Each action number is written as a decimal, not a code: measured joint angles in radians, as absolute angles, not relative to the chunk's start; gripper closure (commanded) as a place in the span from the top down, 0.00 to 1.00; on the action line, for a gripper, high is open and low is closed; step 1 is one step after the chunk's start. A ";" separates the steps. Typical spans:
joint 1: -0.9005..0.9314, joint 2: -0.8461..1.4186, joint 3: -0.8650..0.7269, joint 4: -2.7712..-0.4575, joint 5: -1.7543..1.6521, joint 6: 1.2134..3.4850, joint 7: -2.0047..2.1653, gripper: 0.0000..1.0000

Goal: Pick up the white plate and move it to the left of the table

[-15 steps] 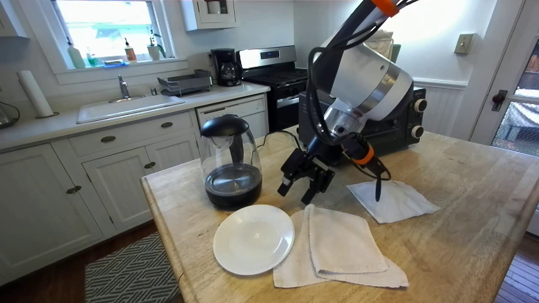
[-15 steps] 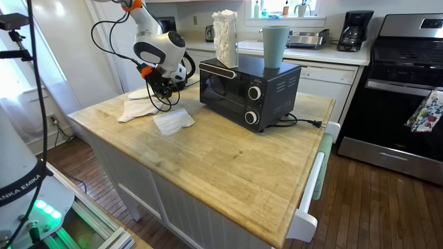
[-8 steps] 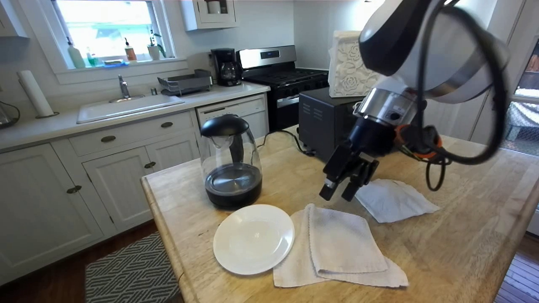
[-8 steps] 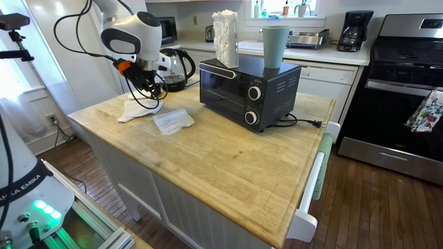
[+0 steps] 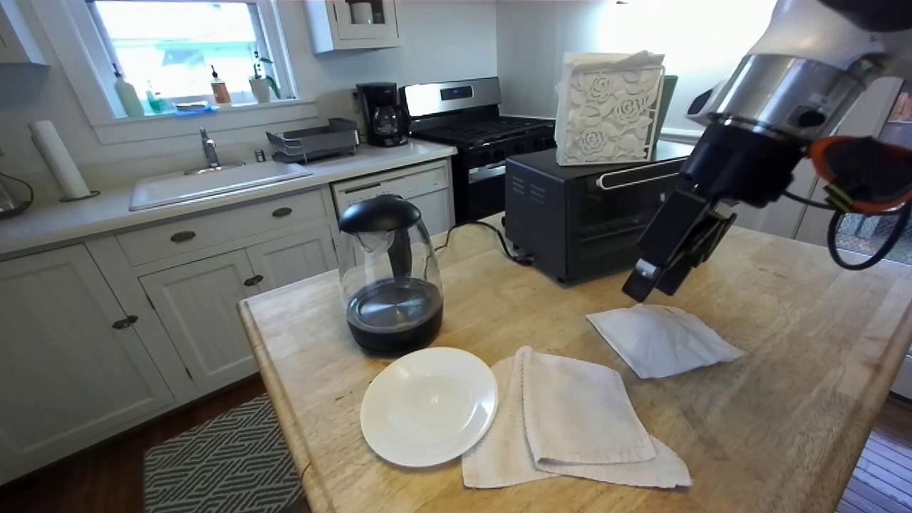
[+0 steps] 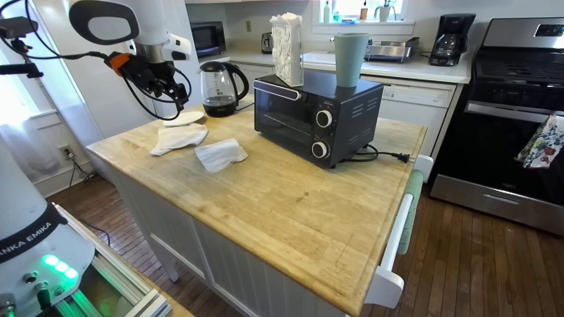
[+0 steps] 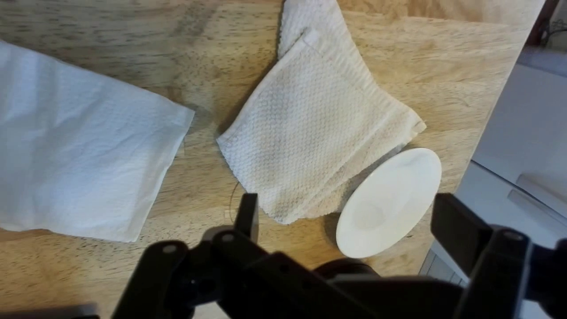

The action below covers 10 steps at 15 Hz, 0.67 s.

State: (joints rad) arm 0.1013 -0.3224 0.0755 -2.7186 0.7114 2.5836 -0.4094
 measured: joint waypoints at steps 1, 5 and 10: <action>0.097 -0.377 0.066 -2.738 0.681 2.555 -0.378 1.00; 0.026 -0.580 0.005 -2.743 0.579 2.290 -0.291 1.00; 0.000 -0.694 -0.091 -2.743 0.517 2.111 -0.260 1.00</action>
State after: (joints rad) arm -0.0004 -0.6939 -0.0913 -2.7432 0.5170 2.1111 -0.2596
